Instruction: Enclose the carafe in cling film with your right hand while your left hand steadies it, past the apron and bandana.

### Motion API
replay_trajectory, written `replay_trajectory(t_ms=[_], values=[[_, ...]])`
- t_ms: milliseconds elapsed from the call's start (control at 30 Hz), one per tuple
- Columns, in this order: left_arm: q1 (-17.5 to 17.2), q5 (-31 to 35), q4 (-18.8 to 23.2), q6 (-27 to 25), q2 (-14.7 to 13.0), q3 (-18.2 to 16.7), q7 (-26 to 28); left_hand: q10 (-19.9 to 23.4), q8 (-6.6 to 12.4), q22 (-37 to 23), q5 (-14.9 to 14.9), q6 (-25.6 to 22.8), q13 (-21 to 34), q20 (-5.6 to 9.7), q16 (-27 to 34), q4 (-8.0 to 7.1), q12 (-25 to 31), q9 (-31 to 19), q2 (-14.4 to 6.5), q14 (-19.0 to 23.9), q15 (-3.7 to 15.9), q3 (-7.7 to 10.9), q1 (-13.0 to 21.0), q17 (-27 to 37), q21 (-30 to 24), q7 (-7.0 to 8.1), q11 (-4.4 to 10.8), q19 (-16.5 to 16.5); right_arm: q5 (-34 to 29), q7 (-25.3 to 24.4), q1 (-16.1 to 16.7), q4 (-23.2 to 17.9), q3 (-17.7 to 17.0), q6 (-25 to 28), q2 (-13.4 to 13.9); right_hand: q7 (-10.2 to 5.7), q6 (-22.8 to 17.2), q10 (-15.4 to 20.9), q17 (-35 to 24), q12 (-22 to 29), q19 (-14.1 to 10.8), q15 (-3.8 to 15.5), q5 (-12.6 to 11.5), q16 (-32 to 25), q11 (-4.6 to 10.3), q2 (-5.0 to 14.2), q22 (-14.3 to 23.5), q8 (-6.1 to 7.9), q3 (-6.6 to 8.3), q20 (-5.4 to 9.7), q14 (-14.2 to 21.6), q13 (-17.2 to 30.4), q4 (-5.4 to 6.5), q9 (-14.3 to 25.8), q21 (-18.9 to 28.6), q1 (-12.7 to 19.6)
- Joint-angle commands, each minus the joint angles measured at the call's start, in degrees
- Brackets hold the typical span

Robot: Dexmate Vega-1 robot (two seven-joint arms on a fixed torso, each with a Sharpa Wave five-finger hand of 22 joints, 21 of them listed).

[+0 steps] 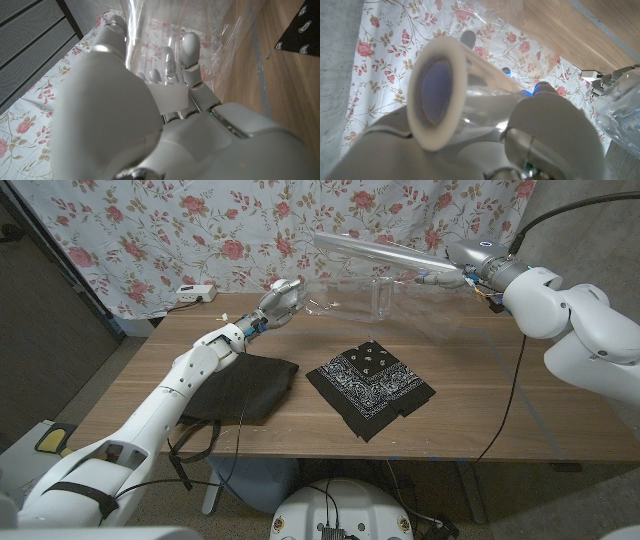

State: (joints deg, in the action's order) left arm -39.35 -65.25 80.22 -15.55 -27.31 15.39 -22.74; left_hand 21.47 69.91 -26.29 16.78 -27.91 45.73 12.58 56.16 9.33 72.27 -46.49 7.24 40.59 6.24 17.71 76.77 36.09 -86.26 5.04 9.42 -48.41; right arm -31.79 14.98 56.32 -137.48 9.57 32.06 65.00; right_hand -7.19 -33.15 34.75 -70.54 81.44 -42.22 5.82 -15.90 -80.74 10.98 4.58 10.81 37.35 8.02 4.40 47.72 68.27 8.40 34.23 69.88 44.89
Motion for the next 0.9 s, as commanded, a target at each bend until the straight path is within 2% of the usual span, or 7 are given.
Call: replay_trajectory(t_ms=[33, 233, 333, 667, 900], values=[[0.78, 0.46, 0.05, -0.92, -0.19, 1.21, -0.12, -0.12, 4.93, 0.08, -0.26, 0.19, 0.05, 0.14, 26.90, 0.06, 0.28, -0.08, -15.44, 2.92, 2.84, 0.32, 15.21, 0.05, -0.03, 0.03, 0.01, -0.05, -0.66, 0.92, -0.22, -1.14, 0.15, -1.41, -0.55, -1.03, -1.05, 0.44, -0.13, 0.00, 0.17, 6.42, -0.42, -0.48, 0.17, 5.05, 0.08, 0.55, 0.58, 3.74, -0.42, 0.71, 0.07, 0.22, 0.00, -5.32], [1.83, 1.00, -0.99, -1.10, 0.26, 2.20, -0.61, -0.20, 5.04, 0.14, -0.26, 0.22, 0.20, 0.14, 26.92, 0.05, 0.43, -0.01, -15.43, 2.90, 2.73, 0.33, 15.20, 0.02, -0.03, -0.03, 0.19, -0.06, -0.43, 1.08, 1.92, -3.61, -1.97, -1.28, 0.09, -1.03, -1.03, 0.51, -0.12, 0.01, 0.16, 6.43, -0.43, -0.65, 0.16, 5.03, 0.11, 0.64, 0.66, 3.69, -0.44, 0.79, 0.06, 0.15, 0.02, -5.42], [2.37, 1.05, -1.47, -1.27, 0.69, 2.75, -1.13, -0.25, 5.09, 0.09, -0.25, 0.28, 0.29, 0.14, 26.92, 0.05, 0.53, 0.10, -15.44, 2.91, 2.66, 0.36, 15.20, -0.01, -0.08, 0.00, 0.23, -0.04, 1.59, 1.53, 2.24, -4.50, -2.85, -1.73, -0.51, -1.01, -1.02, 0.52, -0.12, 0.01, 0.13, 6.43, -0.43, -0.72, 0.16, 5.01, 0.09, 0.69, 0.68, 3.70, -0.45, 0.82, 0.06, 0.14, 0.02, -5.47], [4.41, 1.85, -3.60, -1.03, 2.16, 4.35, -2.40, -0.19, 5.29, 0.11, -0.24, 0.35, 0.21, 0.14, 27.17, 0.09, 0.63, 0.19, -15.41, 3.03, 2.66, 0.39, 15.27, 0.17, -0.14, 0.05, 0.11, -0.07, -2.36, 5.25, -0.66, -7.26, 0.88, 0.26, 1.47, -0.98, -1.08, 0.58, -0.12, 0.02, 0.04, 6.42, -0.41, -1.05, 0.13, 4.89, 0.06, 0.86, 0.73, 3.65, -0.50, 0.94, 0.10, -0.05, 0.01, -5.78], [5.01, 2.85, -4.43, -1.38, 1.98, 5.50, -2.88, -0.65, 5.81, 0.09, -0.33, 0.69, 0.77, 0.14, 27.09, 0.00, 0.93, -0.40, -15.46, 3.02, 2.60, 0.37, 15.14, -0.09, -0.18, 0.34, 0.40, -0.04, -2.64, 6.48, -0.44, -7.96, -0.15, 1.14, 1.64, -1.10, -0.99, 0.58, -0.11, 0.01, -0.05, 6.42, -0.41, -1.26, 0.12, 4.85, -0.01, 0.96, 0.78, 3.68, -0.56, 0.98, 0.09, -0.14, -0.03, -5.95]])
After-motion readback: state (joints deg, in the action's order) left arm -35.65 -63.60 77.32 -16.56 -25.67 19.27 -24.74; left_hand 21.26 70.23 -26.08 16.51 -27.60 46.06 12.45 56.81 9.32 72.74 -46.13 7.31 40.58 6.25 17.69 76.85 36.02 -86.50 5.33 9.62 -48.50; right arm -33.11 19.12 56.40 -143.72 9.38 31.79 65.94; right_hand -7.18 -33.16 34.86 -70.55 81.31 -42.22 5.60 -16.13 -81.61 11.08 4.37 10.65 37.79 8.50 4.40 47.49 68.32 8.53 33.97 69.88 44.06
